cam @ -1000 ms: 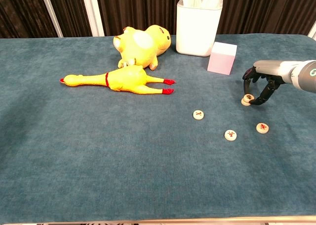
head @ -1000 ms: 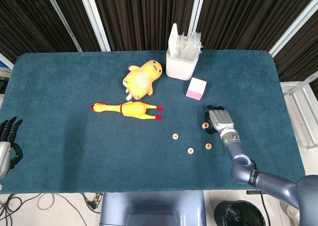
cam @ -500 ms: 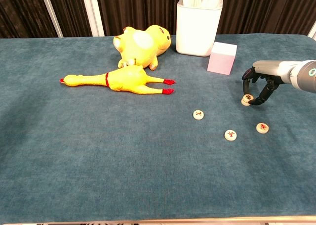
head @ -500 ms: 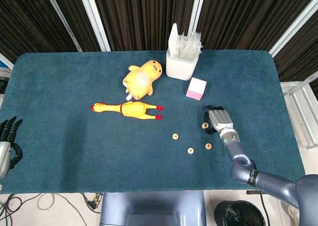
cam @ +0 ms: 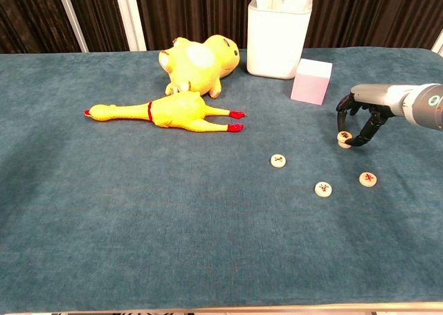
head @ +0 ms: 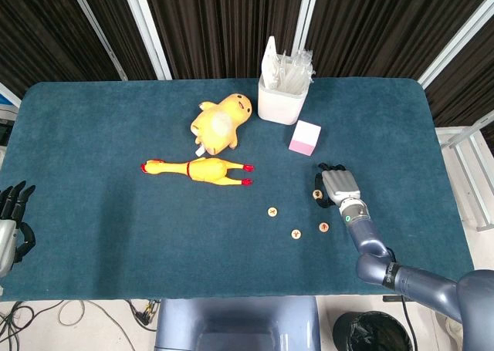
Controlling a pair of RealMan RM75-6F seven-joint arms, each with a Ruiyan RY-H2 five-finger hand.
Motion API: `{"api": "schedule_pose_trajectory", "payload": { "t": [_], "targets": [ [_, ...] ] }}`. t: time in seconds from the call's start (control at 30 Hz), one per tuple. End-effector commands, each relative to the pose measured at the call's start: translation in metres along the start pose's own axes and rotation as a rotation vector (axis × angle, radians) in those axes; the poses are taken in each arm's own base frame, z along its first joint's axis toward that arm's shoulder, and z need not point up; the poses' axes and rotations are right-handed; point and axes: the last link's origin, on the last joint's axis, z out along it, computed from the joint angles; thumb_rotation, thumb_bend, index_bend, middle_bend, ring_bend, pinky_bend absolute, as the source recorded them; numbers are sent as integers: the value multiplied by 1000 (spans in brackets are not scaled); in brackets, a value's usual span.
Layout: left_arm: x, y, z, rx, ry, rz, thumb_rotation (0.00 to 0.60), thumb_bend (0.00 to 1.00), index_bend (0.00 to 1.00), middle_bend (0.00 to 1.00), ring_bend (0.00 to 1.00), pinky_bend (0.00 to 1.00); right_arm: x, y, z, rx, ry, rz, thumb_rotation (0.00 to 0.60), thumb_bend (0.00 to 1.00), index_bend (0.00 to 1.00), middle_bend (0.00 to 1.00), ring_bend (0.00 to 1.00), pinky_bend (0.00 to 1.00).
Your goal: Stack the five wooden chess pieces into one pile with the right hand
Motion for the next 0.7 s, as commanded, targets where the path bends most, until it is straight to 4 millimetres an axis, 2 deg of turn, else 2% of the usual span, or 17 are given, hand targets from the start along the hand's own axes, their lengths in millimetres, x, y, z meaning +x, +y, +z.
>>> {"api": "schedule_pose_trajectory", "payload": {
  "t": [0.03, 0.7],
  "targets": [
    [0, 0, 0, 0, 0, 0, 600, 824, 92, 0, 0, 10, 0, 0, 0, 0, -1, -3, 600, 392, 480, 141, 166, 128],
    [0, 0, 0, 2, 2, 4, 600, 824, 92, 0, 0, 10, 1, 0, -2, 6, -1, 0, 600, 397, 480, 138, 163, 128]
  ]
}}
